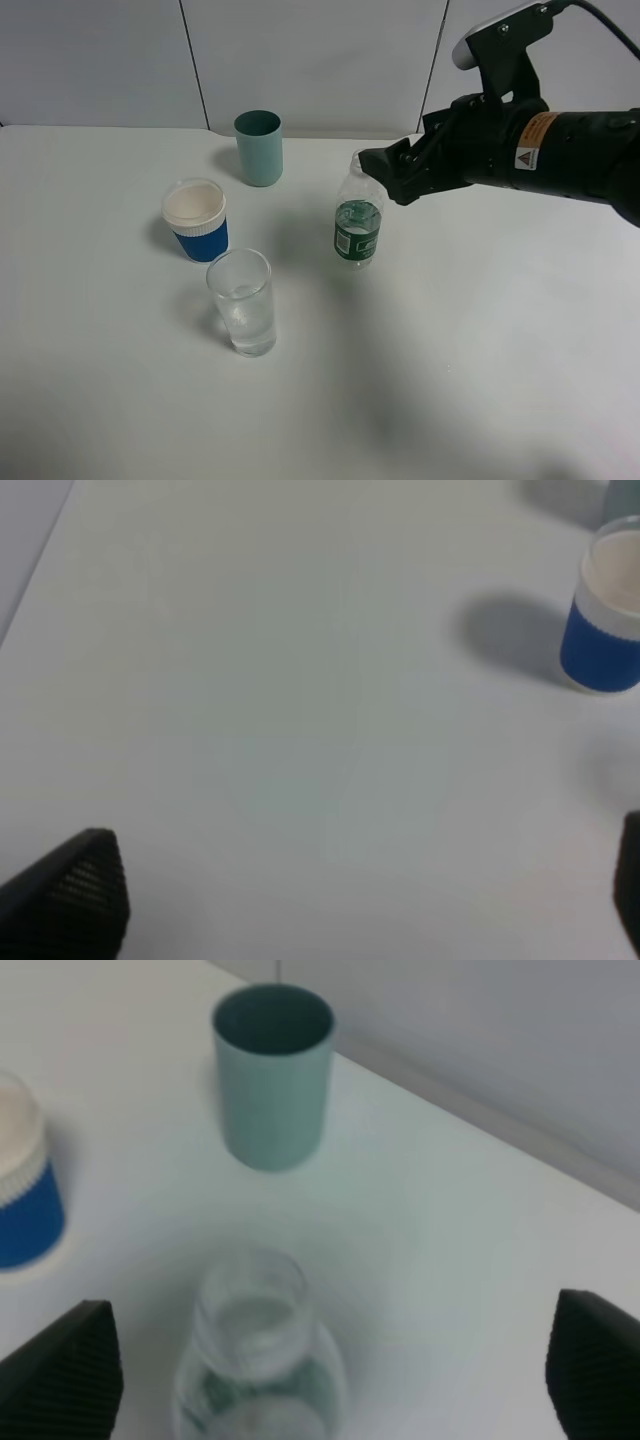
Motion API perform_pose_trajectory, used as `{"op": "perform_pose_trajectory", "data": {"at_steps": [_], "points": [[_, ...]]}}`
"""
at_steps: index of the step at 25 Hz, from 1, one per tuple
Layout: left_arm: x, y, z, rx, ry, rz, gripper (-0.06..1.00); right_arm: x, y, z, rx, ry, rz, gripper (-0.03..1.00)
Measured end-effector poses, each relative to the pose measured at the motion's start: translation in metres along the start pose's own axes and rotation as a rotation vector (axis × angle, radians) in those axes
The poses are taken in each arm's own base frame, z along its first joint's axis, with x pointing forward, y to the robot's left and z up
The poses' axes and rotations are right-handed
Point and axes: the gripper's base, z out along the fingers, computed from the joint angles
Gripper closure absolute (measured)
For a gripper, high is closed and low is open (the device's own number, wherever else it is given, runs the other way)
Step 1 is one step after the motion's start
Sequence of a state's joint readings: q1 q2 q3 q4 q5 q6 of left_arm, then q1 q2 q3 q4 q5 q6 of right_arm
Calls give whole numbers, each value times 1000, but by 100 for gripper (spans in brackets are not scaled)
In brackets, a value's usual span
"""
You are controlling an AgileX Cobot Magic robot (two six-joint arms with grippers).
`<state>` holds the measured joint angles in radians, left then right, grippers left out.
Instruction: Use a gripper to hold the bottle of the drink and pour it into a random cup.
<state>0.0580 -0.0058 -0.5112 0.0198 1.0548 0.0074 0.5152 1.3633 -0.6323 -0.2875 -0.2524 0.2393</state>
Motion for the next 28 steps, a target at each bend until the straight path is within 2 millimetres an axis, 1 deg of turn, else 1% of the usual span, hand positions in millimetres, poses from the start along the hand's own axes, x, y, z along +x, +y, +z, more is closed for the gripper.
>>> {"op": "perform_pose_trajectory", "data": {"at_steps": [3, 7, 9, 11, 14, 15, 17, 21, 28], "points": [[0, 0, 0, 0, 0, 0, -4, 0, -6, -10, 43, 60, -28, 13], [0, 0, 0, 0, 0, 0, -4, 1, -30, -31, 156, 138, 8, 13], [0, 0, 0, 0, 0, 0, -4, -3, -41, -46, 212, 138, 26, 13], [0, 0, 0, 0, 0, 0, -4, -12, -50, -66, 271, 95, 48, 13], [0, 0, 0, 0, 0, 0, -4, -22, -58, -94, 338, 16, 104, 13], [0, 0, 0, 0, 0, 0, -4, -26, -59, -106, 360, -18, 118, 13], [0, 0, 0, 0, 0, 0, -4, -29, -61, -122, 390, -44, 145, 13], [0, 0, 0, 0, 0, 0, -4, -32, -56, -154, 426, -91, 177, 13], [0, 0, 0, 0, 0, 0, -4, -29, -37, -197, 436, -137, 176, 13]]}}
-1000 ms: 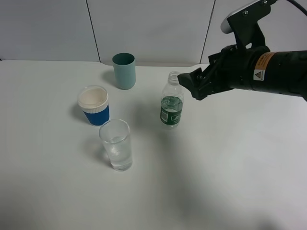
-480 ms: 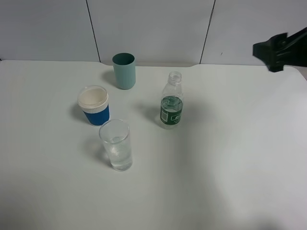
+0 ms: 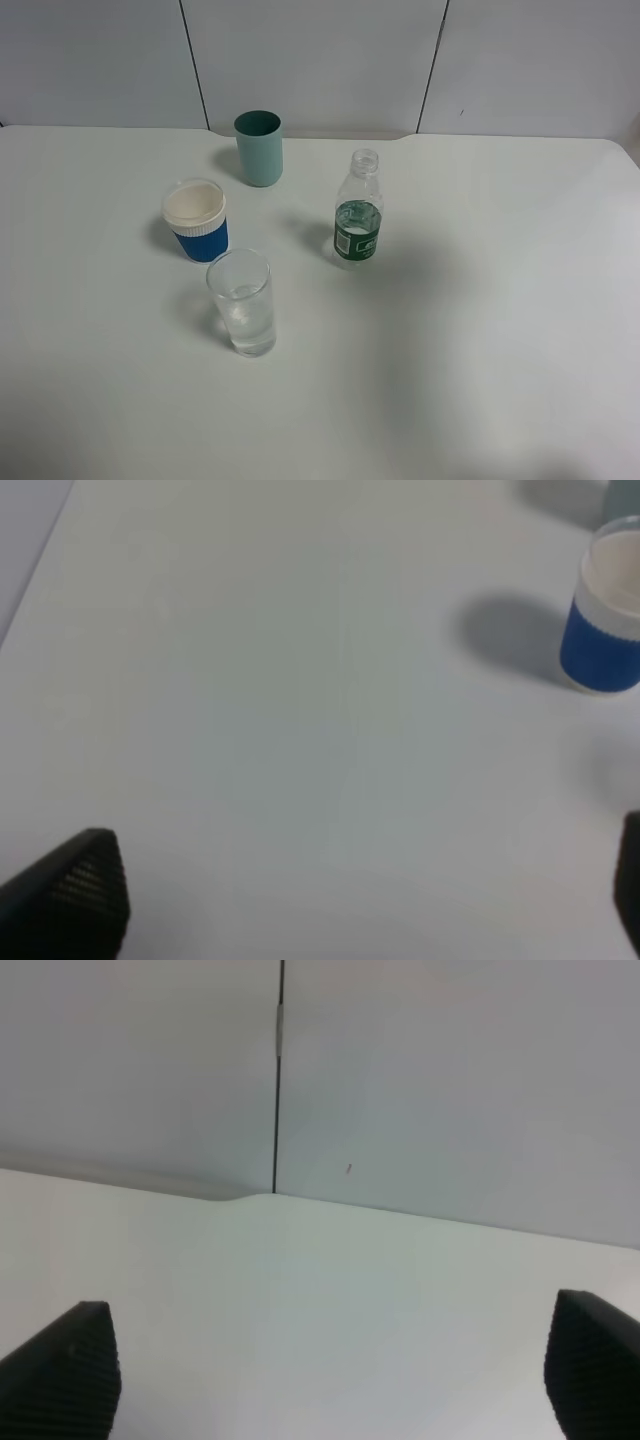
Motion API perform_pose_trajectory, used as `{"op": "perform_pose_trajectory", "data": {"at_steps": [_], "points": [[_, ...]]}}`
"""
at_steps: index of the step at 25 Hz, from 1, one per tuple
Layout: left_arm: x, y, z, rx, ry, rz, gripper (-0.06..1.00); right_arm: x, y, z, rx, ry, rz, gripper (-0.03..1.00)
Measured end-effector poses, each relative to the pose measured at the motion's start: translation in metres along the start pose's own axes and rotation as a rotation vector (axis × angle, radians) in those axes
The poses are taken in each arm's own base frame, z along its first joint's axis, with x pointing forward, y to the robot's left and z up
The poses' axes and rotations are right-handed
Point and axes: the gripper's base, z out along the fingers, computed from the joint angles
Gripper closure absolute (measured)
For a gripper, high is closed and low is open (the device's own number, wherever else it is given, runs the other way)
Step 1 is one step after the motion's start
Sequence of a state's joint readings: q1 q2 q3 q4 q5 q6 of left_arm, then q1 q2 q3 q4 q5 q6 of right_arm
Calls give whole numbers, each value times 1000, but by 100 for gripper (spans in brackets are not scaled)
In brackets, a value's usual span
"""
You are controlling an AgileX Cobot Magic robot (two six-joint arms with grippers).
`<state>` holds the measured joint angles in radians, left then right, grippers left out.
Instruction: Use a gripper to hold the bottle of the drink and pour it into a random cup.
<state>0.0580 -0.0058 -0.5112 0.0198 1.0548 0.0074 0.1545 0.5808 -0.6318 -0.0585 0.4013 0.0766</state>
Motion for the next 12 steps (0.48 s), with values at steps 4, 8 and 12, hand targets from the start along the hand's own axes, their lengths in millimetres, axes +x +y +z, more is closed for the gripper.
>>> {"op": "perform_pose_trajectory", "data": {"at_steps": [4, 8, 12], "points": [[0, 0, 0, 0, 0, 0, -4, 7, -3, -20, 23, 39, -26, 13], [0, 0, 0, 0, 0, 0, -4, 12, -5, -35, 41, 58, -40, 13], [0, 0, 0, 0, 0, 0, -4, 16, -6, -48, 49, 43, -43, 13]]}}
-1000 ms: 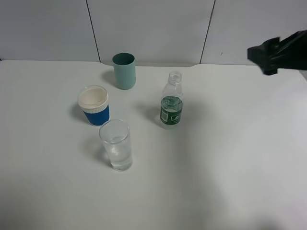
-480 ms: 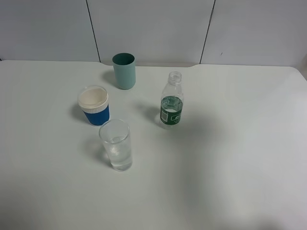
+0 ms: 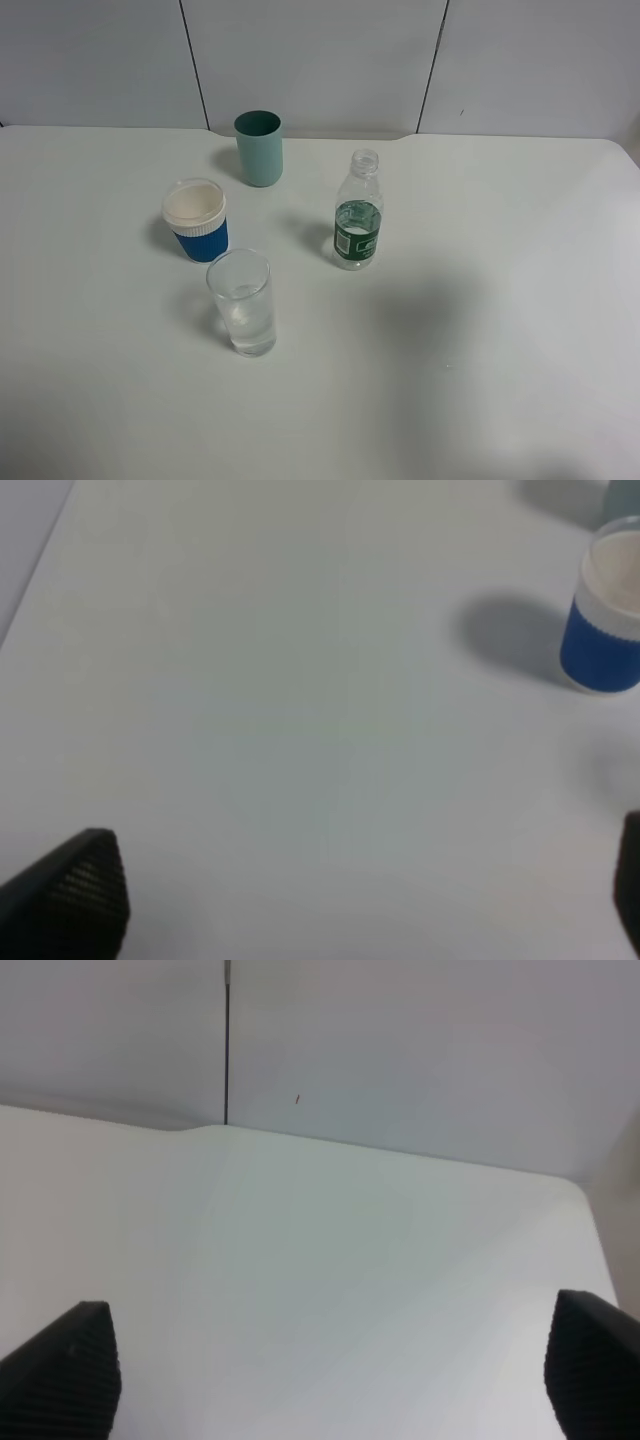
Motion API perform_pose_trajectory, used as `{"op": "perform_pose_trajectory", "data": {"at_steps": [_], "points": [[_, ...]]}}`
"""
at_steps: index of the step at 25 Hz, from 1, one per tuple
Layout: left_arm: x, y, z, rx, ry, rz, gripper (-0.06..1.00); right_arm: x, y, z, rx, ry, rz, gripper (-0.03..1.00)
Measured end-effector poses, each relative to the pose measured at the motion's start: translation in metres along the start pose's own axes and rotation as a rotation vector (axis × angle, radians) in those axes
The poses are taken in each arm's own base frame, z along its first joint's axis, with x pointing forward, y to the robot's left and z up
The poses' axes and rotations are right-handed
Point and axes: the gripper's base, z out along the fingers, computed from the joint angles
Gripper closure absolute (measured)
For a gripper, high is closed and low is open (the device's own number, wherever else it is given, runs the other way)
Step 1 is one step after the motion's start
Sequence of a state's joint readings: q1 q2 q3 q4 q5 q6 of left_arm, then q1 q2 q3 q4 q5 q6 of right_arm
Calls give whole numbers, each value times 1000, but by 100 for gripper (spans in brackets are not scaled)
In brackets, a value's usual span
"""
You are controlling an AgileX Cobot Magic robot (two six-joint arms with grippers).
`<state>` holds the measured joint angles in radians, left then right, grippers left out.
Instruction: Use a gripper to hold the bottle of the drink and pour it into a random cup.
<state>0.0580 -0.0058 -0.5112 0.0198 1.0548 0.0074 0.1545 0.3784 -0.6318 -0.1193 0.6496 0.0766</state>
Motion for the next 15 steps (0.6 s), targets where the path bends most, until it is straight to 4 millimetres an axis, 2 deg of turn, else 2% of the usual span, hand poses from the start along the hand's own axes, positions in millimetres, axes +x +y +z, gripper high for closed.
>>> {"op": "perform_pose_trajectory", "data": {"at_steps": [4, 10, 15], "points": [[0, 0, 0, 1, 0, 0, -4, 3, -2, -6, 27, 1, 0, 13], [0, 0, 0, 1, 0, 0, -4, 7, -11, -9, 169, 35, 41, 13], [0, 0, 0, 1, 0, 0, -4, 10, -8, -15, 151, 39, 80, 13]]}}
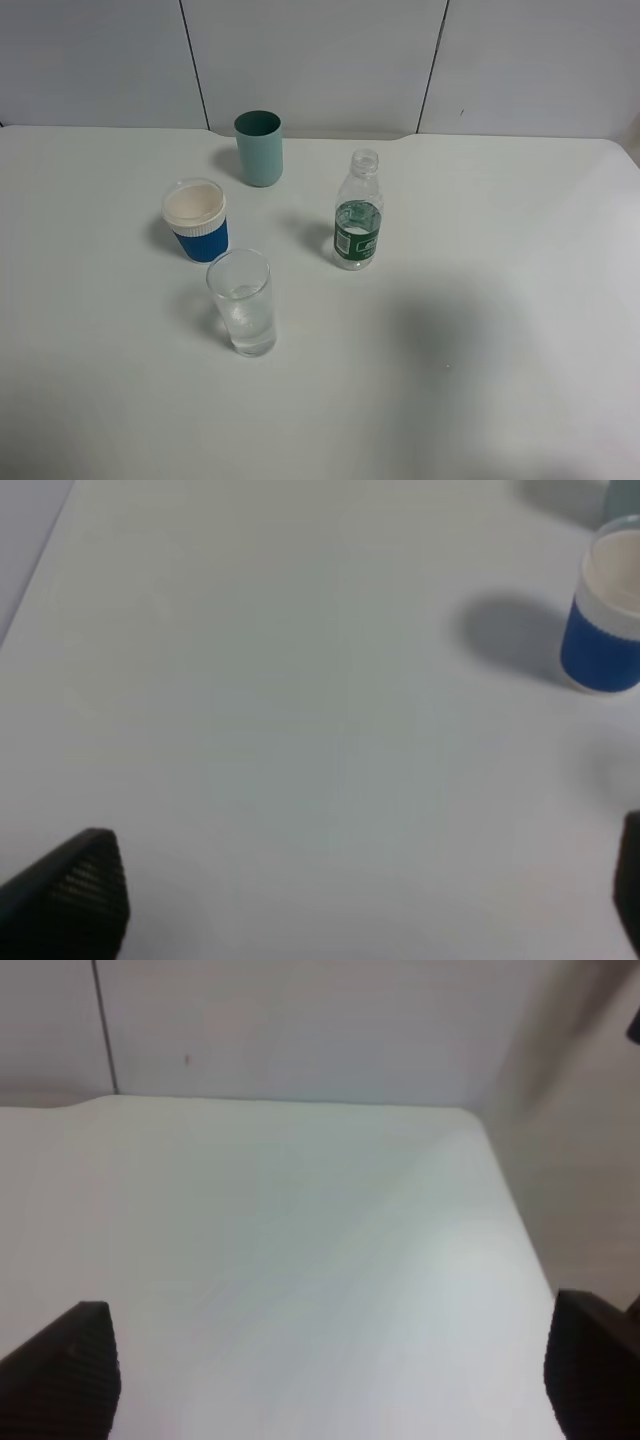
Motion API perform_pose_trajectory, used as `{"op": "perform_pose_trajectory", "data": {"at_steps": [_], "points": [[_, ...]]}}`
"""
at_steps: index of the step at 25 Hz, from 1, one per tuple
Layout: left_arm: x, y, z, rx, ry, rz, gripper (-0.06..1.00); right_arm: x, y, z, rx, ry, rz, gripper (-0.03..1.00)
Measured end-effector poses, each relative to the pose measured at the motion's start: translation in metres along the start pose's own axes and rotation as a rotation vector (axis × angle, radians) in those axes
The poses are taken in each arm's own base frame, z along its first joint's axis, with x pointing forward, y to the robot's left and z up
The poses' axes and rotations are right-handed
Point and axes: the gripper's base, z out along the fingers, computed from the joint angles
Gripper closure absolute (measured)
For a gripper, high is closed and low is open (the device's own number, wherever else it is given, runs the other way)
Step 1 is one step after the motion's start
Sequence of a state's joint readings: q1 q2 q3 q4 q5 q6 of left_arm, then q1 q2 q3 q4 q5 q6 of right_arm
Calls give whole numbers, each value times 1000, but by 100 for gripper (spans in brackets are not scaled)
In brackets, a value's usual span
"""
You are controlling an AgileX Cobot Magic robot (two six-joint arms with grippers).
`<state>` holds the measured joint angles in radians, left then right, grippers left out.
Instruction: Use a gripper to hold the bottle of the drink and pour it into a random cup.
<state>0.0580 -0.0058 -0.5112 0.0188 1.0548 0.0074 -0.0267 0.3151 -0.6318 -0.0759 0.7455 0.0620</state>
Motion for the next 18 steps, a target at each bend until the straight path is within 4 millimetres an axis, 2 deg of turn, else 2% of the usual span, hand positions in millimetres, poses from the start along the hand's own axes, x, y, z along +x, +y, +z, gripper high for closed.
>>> {"op": "perform_pose_trajectory", "data": {"at_steps": [12, 18], "points": [[0, 0, 0, 0, 0, 0, -4, 27, 1, -46, -43, -44, 36, 13], [0, 0, 0, 0, 0, 0, -4, 44, 3, -62, -76, -23, -18, 13]]}}
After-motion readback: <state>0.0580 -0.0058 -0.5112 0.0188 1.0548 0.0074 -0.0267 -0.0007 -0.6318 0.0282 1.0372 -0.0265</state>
